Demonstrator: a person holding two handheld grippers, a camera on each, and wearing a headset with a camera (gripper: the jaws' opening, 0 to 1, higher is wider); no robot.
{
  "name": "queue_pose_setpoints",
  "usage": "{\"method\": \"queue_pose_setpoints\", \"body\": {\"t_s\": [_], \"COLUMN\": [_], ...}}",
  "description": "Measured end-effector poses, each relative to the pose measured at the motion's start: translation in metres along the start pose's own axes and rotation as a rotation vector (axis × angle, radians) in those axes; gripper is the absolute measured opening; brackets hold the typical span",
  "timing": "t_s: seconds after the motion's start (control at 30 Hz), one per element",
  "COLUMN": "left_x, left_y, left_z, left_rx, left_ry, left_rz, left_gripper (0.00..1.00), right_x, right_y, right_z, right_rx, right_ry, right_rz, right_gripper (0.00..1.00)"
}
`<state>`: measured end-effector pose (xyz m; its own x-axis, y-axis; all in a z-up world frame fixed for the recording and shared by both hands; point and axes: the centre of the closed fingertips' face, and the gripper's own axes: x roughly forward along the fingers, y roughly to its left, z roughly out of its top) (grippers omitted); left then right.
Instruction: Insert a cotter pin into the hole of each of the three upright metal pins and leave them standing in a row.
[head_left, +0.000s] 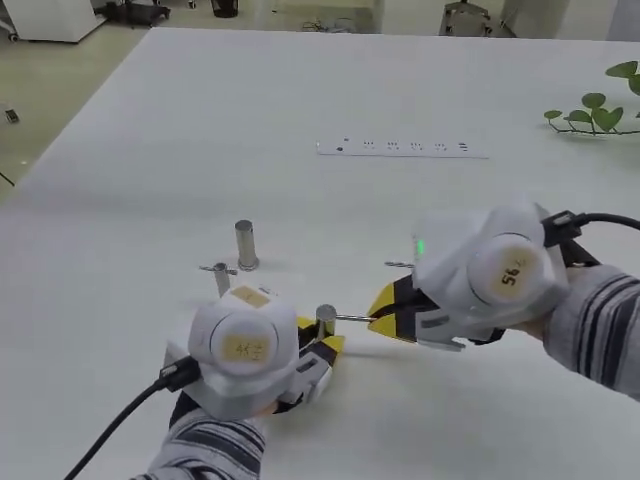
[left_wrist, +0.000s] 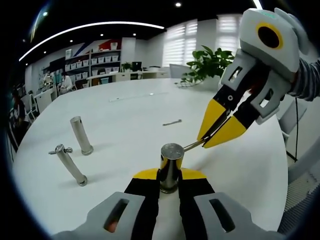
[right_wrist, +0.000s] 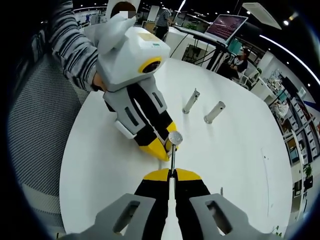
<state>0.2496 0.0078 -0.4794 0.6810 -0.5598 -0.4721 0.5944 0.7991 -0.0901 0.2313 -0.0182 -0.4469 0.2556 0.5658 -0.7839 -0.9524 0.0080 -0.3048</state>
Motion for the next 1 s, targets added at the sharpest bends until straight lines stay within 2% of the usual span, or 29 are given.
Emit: {"method": "queue_pose_setpoints", "body": {"t_s": [0.53, 1.0], "left_x": [0.001, 0.002], "left_y": [0.001, 0.001], "left_z": [-0.002, -0.004], "left_rx": [0.003, -0.024], "left_ry": [-0.002, 0.002], "left_rz": [0.017, 0.039], "left_gripper": [0.10, 0.10], "right_x": [0.008, 0.014], "right_y": [-0.001, -0.002], "right_z": [0.009, 0.018], "right_rx": [0.005, 0.003], "right_ry": [-0.020, -0.027], "right_rz": [-0.007, -0.013], "right_gripper": [0.00, 0.00]}}
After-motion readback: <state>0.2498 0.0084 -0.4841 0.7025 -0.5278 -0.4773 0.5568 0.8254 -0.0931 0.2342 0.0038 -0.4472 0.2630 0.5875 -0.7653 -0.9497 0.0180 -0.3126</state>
